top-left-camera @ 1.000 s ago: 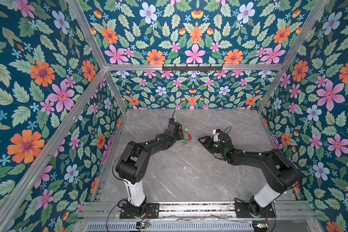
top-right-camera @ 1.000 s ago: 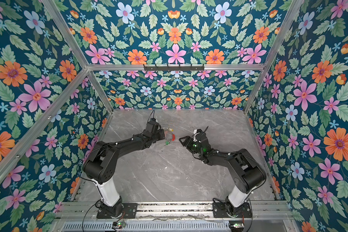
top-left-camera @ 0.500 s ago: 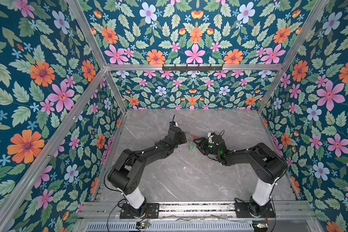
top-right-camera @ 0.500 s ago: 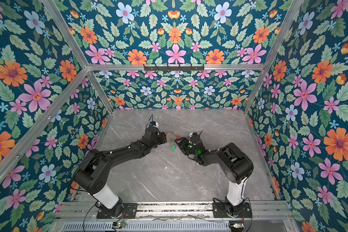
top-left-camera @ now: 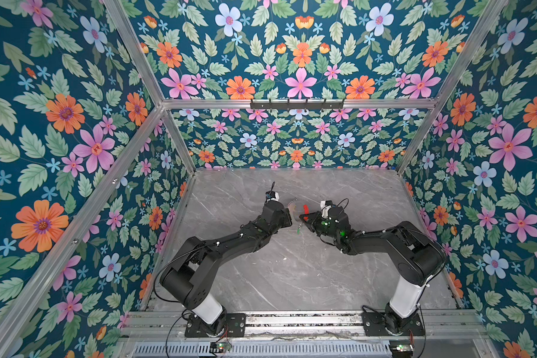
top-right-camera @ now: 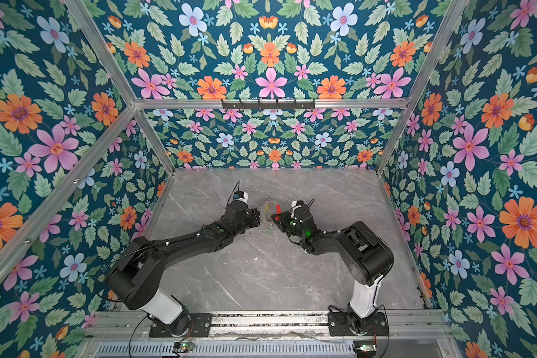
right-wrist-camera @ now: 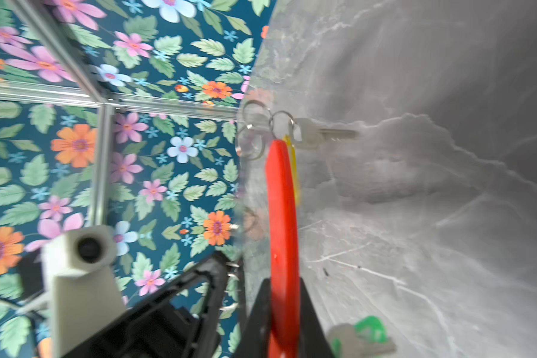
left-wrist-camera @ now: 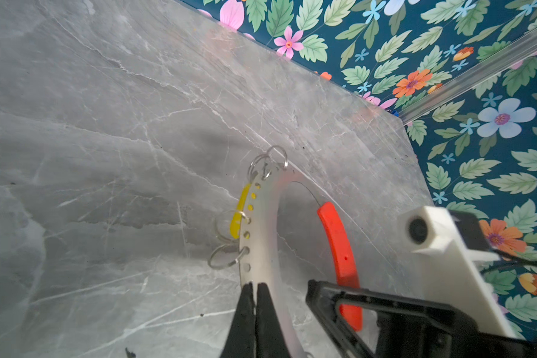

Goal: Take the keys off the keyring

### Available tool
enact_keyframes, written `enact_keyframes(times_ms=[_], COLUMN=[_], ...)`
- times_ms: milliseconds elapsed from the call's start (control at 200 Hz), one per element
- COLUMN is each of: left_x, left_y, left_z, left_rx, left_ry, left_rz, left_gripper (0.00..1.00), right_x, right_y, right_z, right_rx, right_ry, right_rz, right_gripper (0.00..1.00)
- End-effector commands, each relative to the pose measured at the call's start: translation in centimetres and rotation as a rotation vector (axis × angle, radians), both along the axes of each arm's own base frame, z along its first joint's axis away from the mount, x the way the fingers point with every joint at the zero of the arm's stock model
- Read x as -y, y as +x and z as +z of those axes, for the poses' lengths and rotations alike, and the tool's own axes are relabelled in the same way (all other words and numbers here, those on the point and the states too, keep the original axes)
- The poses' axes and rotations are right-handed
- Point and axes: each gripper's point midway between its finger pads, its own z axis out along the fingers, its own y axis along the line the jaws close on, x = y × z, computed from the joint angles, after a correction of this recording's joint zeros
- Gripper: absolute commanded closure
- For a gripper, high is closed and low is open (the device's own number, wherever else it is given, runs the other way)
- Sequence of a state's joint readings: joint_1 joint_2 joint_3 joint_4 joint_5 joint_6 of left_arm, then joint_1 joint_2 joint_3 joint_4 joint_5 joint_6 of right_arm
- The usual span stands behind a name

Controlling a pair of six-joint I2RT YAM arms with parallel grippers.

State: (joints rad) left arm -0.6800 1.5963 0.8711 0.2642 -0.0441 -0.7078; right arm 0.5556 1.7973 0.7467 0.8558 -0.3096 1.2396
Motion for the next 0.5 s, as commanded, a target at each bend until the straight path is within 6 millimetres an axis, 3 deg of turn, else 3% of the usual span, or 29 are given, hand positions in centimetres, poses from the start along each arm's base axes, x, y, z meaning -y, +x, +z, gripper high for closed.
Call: enact_keyframes(times_ms=[0,65,150,180,200,335,495], left_x=[0.5,0.4,0.1,-0.1,-0.2,0.1,-0.4], left_y=[-0.3,-0.9,-2.0,-2.4,-2.7,-5.1,-7.4], left_z=[1.2,1.6,2.8,3.3,3.6,5.6,7.0], left_rx=[0.023,0.026,0.047,0.058,0.065,0.097,0.13], left_ry=[-0.035,-0.041,-0.057,-0.063,-0.066,-0.096,-0.158], left_rz=[-0.008,-0.018,-0.04,-0.05,-0.06,-0.18,-0.293], left_gripper=[0.89,0.72,0.58,0.55,0.53,0.36,0.27], right_x=[-0.1,0.1,0.4,0.5,0.6,1.0,1.5], right_y=[-0.5,-1.0,-1.9,-2.2,-2.4,-4.5,-8.1], right_z=[1.2,1.6,2.4,2.0,3.6,5.8,8.0], right_rx=[0.057,0.075,0.104,0.1,0.136,0.201,0.263], right_ry=[-0.01,-0.028,-0.067,-0.089,-0.083,-0.134,-0.18], right_rz=[0.029,0.043,0.078,0.099,0.111,0.252,0.455], right_gripper=[1.0,1.0,1.0,1.0,1.0,1.0,1.0])
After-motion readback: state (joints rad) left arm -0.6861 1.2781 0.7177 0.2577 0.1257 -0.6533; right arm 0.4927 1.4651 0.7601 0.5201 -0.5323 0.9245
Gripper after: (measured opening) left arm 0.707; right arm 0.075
